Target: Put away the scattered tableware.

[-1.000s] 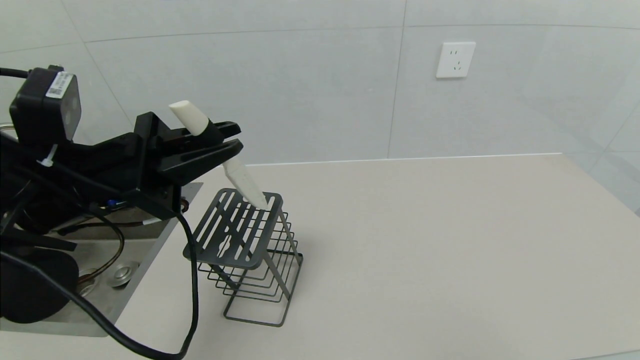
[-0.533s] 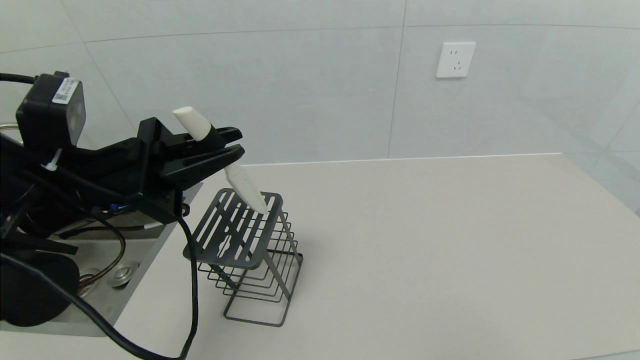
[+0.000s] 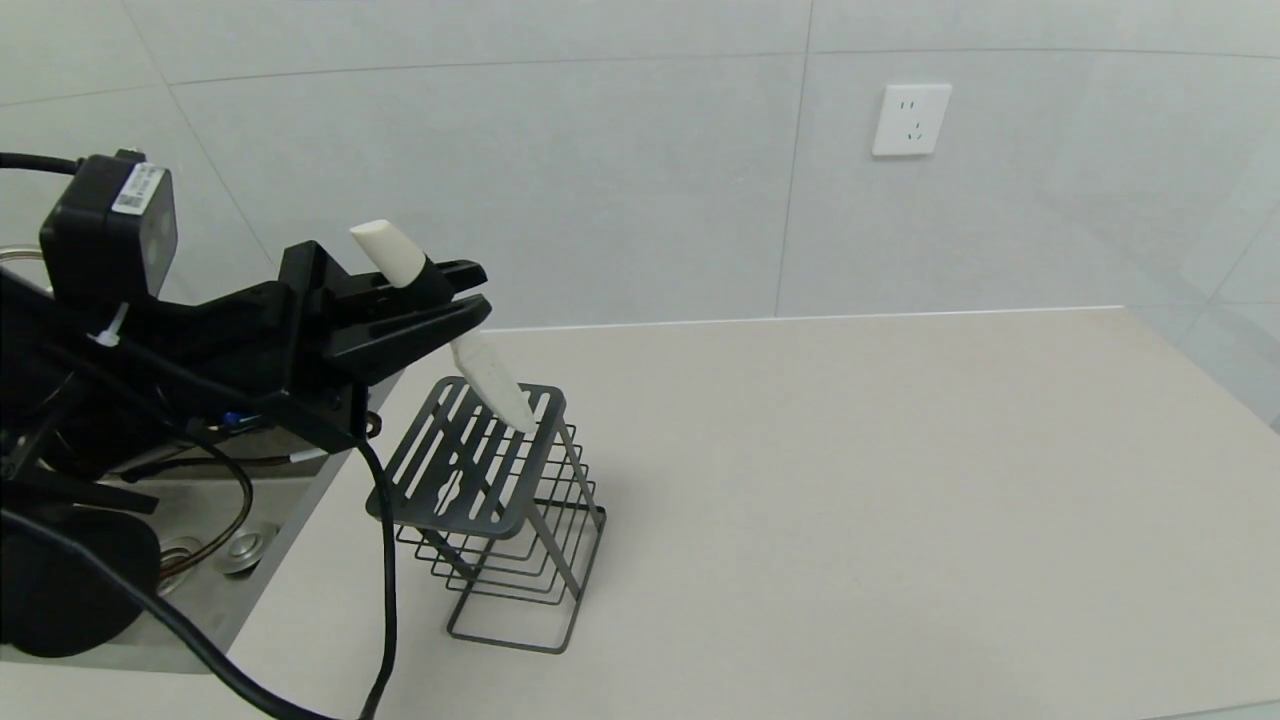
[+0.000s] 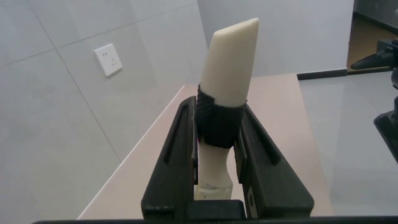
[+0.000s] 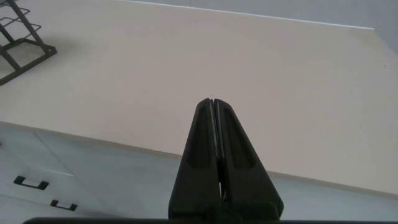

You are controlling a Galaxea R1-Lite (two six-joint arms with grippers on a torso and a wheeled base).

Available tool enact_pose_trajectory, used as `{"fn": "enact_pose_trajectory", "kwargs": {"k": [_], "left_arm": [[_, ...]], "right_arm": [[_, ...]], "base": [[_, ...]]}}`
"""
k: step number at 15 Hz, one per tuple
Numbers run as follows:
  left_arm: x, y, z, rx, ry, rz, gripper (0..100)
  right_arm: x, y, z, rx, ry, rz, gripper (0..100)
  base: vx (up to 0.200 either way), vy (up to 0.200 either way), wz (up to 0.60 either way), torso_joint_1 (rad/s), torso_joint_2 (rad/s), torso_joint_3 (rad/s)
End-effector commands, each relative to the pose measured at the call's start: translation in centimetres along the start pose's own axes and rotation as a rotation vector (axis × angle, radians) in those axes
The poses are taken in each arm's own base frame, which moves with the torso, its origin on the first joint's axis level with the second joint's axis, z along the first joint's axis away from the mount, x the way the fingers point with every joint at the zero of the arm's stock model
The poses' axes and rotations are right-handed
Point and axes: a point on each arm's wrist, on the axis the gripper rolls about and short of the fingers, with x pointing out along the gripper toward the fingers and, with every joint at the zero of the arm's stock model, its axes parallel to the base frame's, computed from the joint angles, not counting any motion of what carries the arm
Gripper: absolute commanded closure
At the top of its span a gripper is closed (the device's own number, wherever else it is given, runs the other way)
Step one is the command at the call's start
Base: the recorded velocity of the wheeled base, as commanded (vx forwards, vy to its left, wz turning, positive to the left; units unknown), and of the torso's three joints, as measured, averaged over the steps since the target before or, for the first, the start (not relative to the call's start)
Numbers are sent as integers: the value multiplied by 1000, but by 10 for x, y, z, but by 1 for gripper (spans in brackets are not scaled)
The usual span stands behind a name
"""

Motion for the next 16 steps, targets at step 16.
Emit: {"fn": "enact_pose_trajectory", "kwargs": {"k": [16], "left_arm": [[-1, -12, -27, -65, 45, -15, 100]], "right_arm": [[0, 0, 0, 0, 0, 1, 100]], "base": [[0, 0, 0, 0, 0, 0]]}}
